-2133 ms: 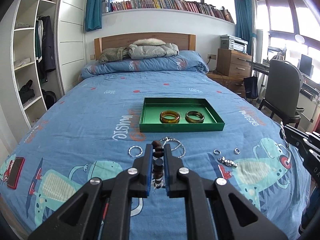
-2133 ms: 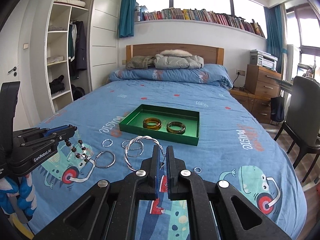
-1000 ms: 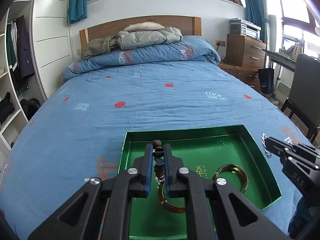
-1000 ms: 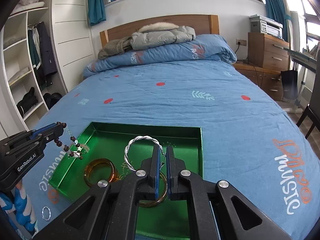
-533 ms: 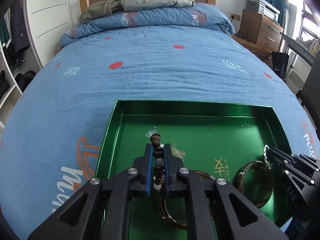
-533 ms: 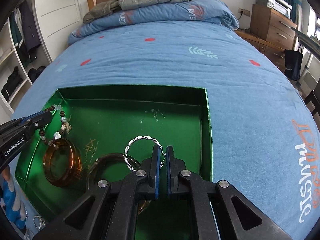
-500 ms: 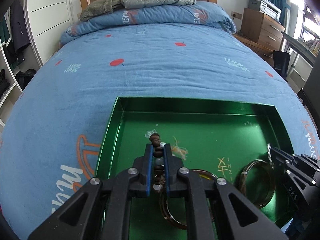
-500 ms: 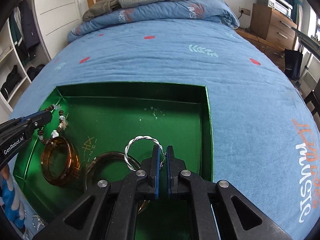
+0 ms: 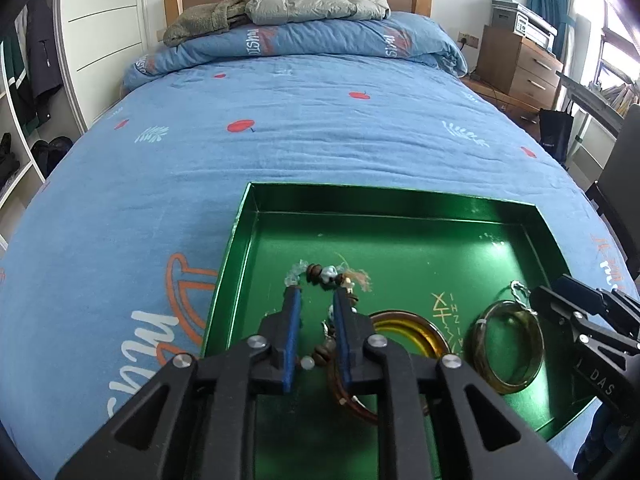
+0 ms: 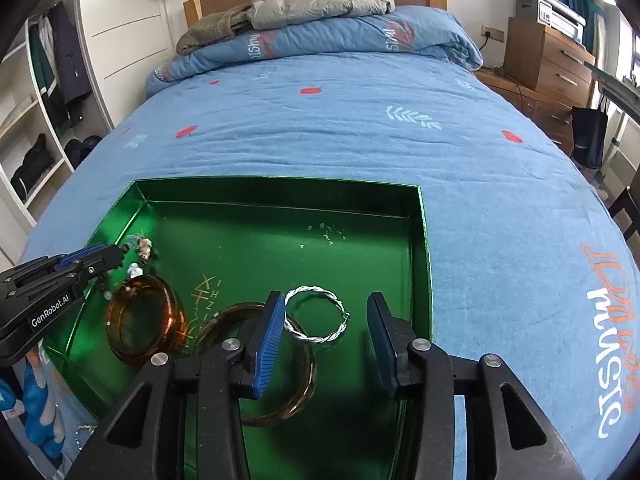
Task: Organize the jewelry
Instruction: 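Withdraw both tools from the tray back over the remaining jewelry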
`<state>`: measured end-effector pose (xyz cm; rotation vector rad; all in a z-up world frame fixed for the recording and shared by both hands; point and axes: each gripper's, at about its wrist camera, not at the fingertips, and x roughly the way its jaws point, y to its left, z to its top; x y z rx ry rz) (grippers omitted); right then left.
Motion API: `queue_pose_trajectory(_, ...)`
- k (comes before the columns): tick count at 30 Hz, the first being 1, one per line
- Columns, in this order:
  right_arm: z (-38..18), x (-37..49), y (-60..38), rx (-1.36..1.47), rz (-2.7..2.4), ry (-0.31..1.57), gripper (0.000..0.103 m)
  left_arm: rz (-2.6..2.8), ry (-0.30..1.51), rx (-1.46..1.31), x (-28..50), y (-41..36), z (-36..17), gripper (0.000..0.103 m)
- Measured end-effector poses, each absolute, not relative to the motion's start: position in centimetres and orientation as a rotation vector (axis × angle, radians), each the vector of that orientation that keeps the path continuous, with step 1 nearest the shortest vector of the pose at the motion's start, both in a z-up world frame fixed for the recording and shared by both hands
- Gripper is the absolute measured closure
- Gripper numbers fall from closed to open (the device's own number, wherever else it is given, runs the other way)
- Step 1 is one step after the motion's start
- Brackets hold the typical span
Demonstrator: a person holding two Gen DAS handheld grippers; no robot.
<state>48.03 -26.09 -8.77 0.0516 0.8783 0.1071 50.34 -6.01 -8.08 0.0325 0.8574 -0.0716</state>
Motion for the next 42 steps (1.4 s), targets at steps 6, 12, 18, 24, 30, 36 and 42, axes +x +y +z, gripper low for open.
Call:
queue_pose_trajectory(6,-6.7,45.2,-25.5,0.050,0.111,0.834,0.051,-0.069,0.791,0.033,46.7,-5.6,-5.7,0.061)
queue_pose_trajectory(12,-4.9,41.0,-25.2,0.058,0.133,0.802,0.049,-0.077,0.743,0.001,41.8,-4.9,-4.1,0.061)
queue_pose_trajectory(18,-3.2,36.0,-25.4,0.074,0.125,0.758,0.042,-0.074,0.726,0.006,37.2,-4.4,-2.7,0.061)
queue_pose_trajectory(24,-2.0,31.3,-25.4,0.088,0.093,0.721,0.037,-0.063,0.710,0.029,32.3,-4.0,-1.9,0.061)
queue_pose_trajectory(30,-1.0,27.4,-25.5,0.085,0.062,0.695,0.034,-0.028,0.694,0.052,28.2,-3.2,-1.3,0.061)
queue_pose_trajectory(36,-0.3,23.3,-25.5,0.090,0.044,0.684,0.033,-0.012,0.688,0.067,24.3,-2.2,-0.8,0.060)
queue_pose_trajectory(42,0.0,19.9,-25.6,0.104,0.040,0.676,0.030,-0.007,0.668,0.072,20.9,-1.5,-0.1,0.058)
